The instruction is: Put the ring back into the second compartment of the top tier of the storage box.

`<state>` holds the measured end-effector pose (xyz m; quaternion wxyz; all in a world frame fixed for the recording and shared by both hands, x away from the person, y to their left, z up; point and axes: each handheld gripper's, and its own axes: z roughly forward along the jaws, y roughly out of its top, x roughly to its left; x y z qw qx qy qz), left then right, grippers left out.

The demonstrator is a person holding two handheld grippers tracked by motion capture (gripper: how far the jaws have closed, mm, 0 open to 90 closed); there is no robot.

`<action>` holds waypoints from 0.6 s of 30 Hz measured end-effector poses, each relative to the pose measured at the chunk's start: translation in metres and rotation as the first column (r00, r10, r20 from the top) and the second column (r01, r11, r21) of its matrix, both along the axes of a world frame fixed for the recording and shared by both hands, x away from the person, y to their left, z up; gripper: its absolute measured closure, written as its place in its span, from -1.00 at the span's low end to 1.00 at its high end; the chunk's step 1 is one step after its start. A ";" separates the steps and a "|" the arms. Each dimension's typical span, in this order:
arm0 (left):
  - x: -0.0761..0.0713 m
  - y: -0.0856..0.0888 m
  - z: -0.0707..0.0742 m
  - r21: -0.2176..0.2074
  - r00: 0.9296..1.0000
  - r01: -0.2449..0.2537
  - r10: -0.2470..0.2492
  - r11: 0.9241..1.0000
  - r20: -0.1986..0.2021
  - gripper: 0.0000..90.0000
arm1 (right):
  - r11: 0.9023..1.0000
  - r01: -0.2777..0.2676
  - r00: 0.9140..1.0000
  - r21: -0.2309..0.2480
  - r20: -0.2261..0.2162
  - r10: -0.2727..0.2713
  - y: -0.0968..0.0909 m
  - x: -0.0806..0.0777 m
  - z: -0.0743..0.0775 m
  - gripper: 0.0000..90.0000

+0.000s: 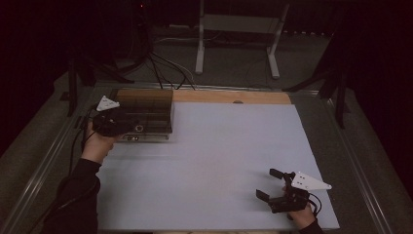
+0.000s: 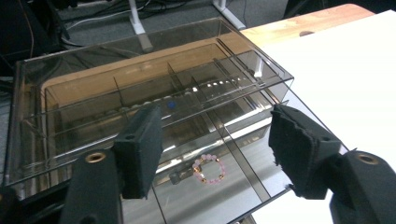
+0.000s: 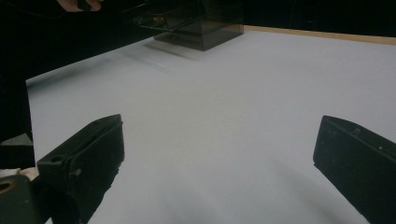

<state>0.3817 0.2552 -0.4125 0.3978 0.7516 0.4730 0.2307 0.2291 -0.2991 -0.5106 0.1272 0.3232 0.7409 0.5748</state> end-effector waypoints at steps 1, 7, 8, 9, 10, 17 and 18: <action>0.000 0.001 0.002 -0.002 1.000 -0.001 0.001 1.000 0.000 -0.26 | 1.000 0.000 1.000 -0.001 -0.001 0.000 0.000 0.000 0.000 -0.96; -0.001 -0.002 0.007 -0.019 1.000 0.007 -0.007 1.000 0.003 -0.49 | 1.000 0.007 1.000 -0.006 -0.001 -0.007 -0.001 -0.001 -0.001 -0.96; -0.001 -0.002 0.007 -0.019 1.000 0.007 -0.007 1.000 0.003 -0.56 | 1.000 0.007 1.000 -0.006 -0.001 -0.007 -0.001 -0.001 -0.001 -0.96; -0.001 -0.003 0.009 -0.029 1.000 0.018 -0.018 0.999 -0.003 -0.61 | 1.000 0.007 1.000 -0.006 -0.002 -0.007 -0.001 -0.001 -0.001 -0.96; -0.001 -0.003 0.009 -0.029 1.000 0.018 -0.018 0.999 -0.003 -0.68 | 1.000 0.007 1.000 -0.006 -0.002 -0.007 -0.001 -0.001 -0.001 -0.96; -0.004 -0.009 0.012 -0.076 0.996 0.086 -0.085 0.993 0.016 -0.96 | 1.000 0.004 1.000 -0.002 -0.007 -0.004 -0.002 0.000 -0.002 -0.96; -0.004 -0.009 0.012 -0.088 0.995 0.095 -0.094 0.992 0.019 -0.96 | 1.000 0.001 1.000 -0.001 -0.006 -0.001 -0.002 0.001 -0.002 -0.96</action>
